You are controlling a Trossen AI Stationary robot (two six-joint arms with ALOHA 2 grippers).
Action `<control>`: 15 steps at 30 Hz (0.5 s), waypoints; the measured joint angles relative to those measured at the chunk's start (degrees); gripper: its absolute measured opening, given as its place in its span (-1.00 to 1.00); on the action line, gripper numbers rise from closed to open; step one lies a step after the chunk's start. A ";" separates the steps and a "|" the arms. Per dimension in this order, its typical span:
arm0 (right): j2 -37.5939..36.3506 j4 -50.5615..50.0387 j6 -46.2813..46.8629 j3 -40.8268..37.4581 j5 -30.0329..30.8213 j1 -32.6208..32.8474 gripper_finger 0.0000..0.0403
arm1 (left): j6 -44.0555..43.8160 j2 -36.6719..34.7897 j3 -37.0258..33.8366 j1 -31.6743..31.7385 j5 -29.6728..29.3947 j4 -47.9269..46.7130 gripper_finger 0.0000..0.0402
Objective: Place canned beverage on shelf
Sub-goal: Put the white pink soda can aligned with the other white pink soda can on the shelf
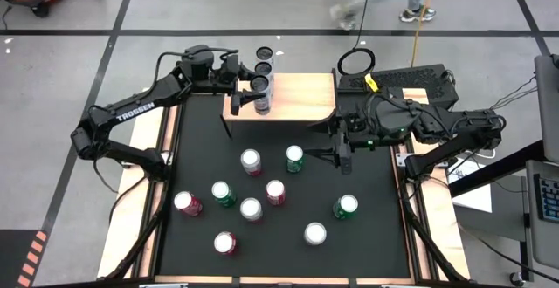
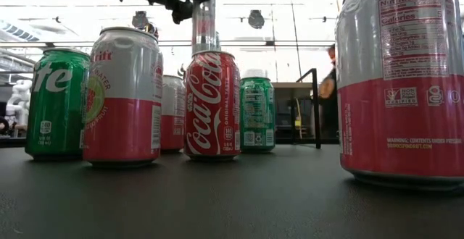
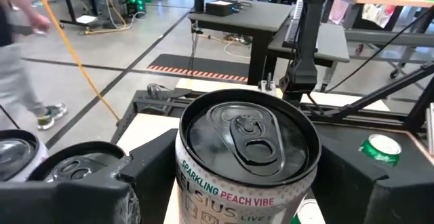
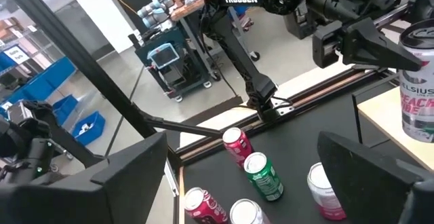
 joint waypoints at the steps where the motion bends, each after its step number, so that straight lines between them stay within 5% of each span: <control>1: 0.00 0.00 -0.02 0.00 0.00 0.00 0.78 | 0.94 0.00 0.00 0.00 -0.15 -0.02 0.41; 15: 0.00 -0.02 -0.46 0.00 -0.02 0.00 0.78 | 7.23 1.25 0.04 3.46 6.64 -0.49 0.42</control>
